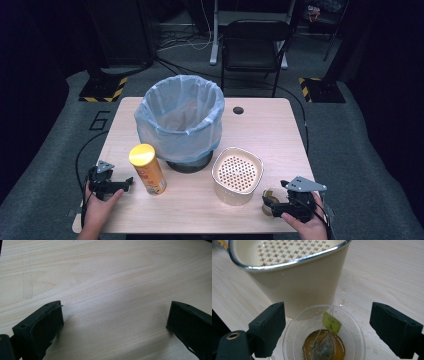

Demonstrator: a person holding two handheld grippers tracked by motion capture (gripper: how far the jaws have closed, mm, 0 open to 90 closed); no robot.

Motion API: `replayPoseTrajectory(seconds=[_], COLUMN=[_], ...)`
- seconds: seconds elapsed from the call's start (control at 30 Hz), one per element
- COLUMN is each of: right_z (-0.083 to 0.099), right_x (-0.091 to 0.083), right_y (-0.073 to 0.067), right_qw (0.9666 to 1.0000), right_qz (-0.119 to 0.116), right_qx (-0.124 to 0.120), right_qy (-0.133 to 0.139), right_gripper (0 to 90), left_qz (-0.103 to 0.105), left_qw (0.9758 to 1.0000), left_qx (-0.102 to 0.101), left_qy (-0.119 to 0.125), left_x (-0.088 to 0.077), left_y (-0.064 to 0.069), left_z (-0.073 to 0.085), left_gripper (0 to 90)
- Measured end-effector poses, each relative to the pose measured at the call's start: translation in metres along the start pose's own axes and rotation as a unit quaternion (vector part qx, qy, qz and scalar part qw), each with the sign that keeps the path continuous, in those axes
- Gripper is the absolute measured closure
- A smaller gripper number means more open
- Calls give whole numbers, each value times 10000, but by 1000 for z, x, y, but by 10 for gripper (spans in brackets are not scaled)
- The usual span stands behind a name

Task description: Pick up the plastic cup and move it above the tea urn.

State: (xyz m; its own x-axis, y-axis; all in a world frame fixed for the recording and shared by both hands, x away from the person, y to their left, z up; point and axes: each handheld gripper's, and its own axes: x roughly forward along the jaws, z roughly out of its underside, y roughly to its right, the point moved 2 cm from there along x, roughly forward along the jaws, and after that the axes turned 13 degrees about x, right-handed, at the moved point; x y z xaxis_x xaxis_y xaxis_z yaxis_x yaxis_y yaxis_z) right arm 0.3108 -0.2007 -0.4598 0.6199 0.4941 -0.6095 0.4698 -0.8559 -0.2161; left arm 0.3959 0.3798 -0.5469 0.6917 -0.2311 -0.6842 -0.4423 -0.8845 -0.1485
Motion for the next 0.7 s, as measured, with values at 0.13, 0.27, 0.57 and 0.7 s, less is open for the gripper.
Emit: replayPoseTrajectory(seconds=[0.13,0.27,0.57,0.7], right_z=[9,16,19,22], right_x=[5,9,10,11], right_y=[1,5,11,15], right_qw=[9999,9996,9995,9994], right_qz=[-8,40,137,242], right_qx=[33,19,-70,-72], right_qy=[-129,-262,-284,-218], right_gripper=[130,140,182,182], left_qz=[0,2,1,1], left_qw=[10000,10000,10000,10000], left_qx=[5,3,2,1], left_qy=[-1,-4,-2,-1], left_x=[0,0,0,0], left_y=[0,0,0,0], left_z=[0,0,0,0], left_gripper=[3,3,3,3])
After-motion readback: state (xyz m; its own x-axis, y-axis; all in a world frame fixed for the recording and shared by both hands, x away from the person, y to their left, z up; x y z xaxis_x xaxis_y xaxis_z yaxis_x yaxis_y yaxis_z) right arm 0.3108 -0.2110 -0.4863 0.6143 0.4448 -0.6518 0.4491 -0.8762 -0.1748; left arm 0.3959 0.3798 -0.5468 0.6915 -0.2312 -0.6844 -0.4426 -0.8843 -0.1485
